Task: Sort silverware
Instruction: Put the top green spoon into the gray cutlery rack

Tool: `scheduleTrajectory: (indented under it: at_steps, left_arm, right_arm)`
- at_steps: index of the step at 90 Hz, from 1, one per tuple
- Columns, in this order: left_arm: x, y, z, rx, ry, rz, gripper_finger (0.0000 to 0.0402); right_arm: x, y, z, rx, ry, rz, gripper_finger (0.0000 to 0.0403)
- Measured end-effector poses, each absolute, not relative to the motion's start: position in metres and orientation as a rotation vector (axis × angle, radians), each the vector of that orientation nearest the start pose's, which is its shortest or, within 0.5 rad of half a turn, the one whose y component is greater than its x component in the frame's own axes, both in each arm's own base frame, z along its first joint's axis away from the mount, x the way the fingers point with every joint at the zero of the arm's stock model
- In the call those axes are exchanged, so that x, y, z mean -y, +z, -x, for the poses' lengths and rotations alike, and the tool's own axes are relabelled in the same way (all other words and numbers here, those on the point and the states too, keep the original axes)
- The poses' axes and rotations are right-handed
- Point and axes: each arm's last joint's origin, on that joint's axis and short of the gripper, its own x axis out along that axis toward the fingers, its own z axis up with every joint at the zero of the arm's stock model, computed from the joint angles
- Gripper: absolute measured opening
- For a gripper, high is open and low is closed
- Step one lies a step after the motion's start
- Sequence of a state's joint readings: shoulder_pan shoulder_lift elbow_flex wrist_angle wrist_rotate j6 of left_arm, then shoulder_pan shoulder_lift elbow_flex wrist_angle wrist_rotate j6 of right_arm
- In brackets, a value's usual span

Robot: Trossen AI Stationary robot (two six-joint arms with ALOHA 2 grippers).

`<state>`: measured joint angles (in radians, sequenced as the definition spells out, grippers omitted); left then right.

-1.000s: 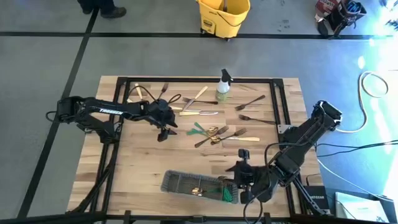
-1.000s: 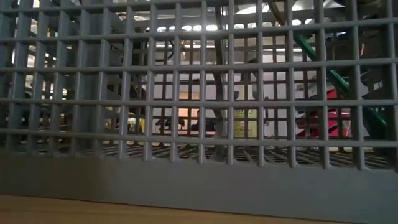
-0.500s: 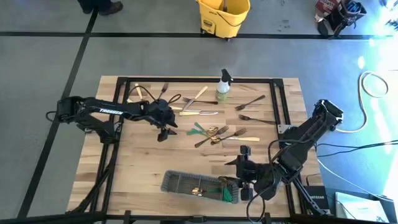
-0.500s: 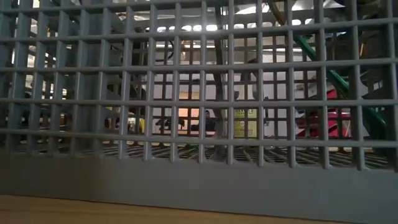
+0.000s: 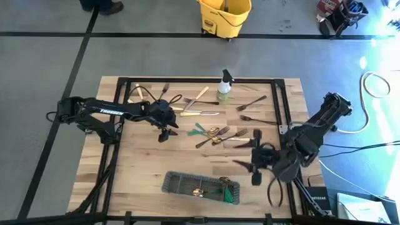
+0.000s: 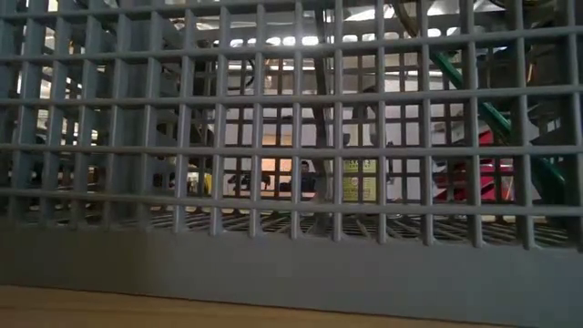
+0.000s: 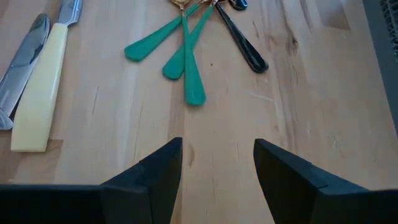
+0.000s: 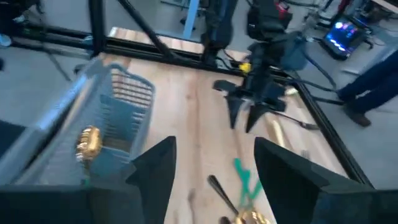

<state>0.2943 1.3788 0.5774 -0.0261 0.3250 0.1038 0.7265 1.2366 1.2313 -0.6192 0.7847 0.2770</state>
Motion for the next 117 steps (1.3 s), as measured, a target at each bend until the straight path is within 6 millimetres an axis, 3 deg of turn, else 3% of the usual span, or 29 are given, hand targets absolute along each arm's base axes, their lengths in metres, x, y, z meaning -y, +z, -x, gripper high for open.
scheduleTrajectory:
  at_steps: [29, 53, 64, 83, 117]
  left_arm:
    - [-0.063, 0.158, -0.240, -0.784, -0.069, 0.154, 0.0184]
    - [-0.063, 0.158, -0.240, -0.784, -0.070, 0.154, 0.0184]
    - [-0.063, 0.158, -0.240, -0.784, -0.070, 0.152, 0.0184]
    - [-0.065, 0.158, -0.240, -0.783, -0.110, -0.098, 0.0184]
    - [-0.066, 0.163, -0.244, -0.725, -0.082, -0.127, 0.0184]
  right_arm:
    - [-0.096, 0.343, -0.164, -0.230, -0.194, 0.056, 0.0200]
    - [-0.059, 0.326, -0.139, -0.172, -0.261, 0.002, 0.0200]
    - [-0.049, 0.313, -0.140, -0.175, -0.252, -0.020, 0.0200]
    - [-0.036, 0.294, -0.148, -0.192, -0.226, -0.044, 0.0200]
    - [-0.007, 0.270, -0.158, -0.287, -0.230, -0.093, 0.0200]
